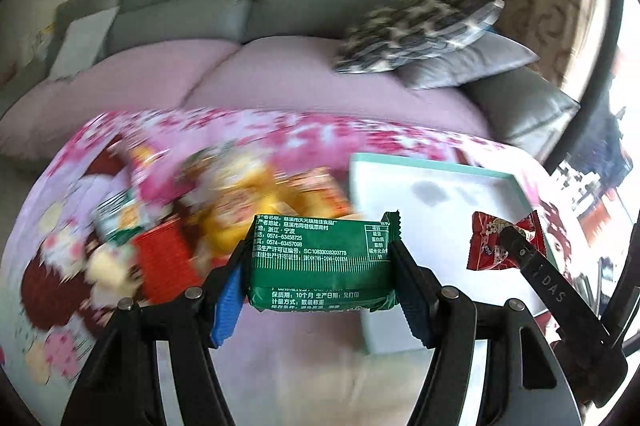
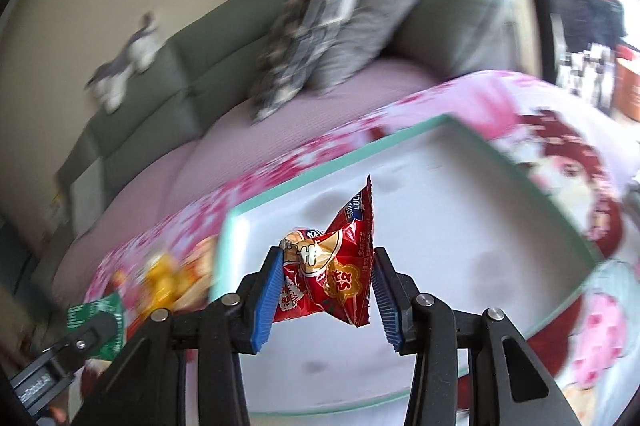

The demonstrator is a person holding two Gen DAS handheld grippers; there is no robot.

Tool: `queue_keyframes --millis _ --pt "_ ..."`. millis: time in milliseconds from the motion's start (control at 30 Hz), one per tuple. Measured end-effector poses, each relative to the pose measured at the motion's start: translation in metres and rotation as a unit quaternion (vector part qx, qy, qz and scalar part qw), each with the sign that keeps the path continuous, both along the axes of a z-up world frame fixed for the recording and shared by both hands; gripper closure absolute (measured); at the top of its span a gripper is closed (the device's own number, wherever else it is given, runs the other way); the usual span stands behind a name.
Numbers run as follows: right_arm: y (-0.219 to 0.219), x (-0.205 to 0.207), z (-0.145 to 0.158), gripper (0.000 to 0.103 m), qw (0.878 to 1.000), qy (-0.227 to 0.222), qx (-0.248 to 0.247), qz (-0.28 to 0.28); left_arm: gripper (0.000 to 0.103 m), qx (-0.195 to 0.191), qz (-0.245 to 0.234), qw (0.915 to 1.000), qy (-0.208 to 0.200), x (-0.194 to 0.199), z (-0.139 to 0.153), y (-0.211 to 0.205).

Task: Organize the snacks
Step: 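Carry both packs over the teal-rimmed tray and release them inside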

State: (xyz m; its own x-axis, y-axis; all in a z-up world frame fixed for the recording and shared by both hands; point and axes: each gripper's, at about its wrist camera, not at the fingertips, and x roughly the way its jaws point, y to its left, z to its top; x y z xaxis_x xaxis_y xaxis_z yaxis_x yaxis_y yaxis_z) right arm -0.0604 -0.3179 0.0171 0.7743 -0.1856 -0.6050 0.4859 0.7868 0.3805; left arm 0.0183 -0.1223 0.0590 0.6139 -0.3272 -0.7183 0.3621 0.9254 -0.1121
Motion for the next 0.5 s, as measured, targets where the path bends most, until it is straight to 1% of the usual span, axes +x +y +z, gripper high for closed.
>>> queue_keyframes --millis 33,133,233,367,500 --pt "-0.009 -0.004 0.0 0.056 1.0 0.002 -0.002 -0.02 0.034 0.002 -0.012 0.9999 -0.003 -0.001 0.0 -0.011" --pt "-0.029 -0.01 0.0 0.056 0.998 0.008 -0.013 -0.057 0.034 0.006 -0.044 0.999 -0.008 -0.003 -0.003 -0.037" --pt "-0.043 -0.015 -0.004 0.056 0.997 0.011 -0.011 -0.08 0.034 0.011 -0.075 0.997 -0.015 -0.004 -0.009 -0.061" --pt "-0.05 -0.021 -0.01 0.056 0.996 0.018 -0.008 -0.091 0.034 0.022 -0.096 0.995 -0.014 -0.003 -0.021 -0.082" --pt "-0.053 -0.017 -0.019 0.056 0.995 0.04 -0.001 -0.093 0.034 0.045 -0.109 0.9929 -0.007 -0.001 -0.044 -0.097"
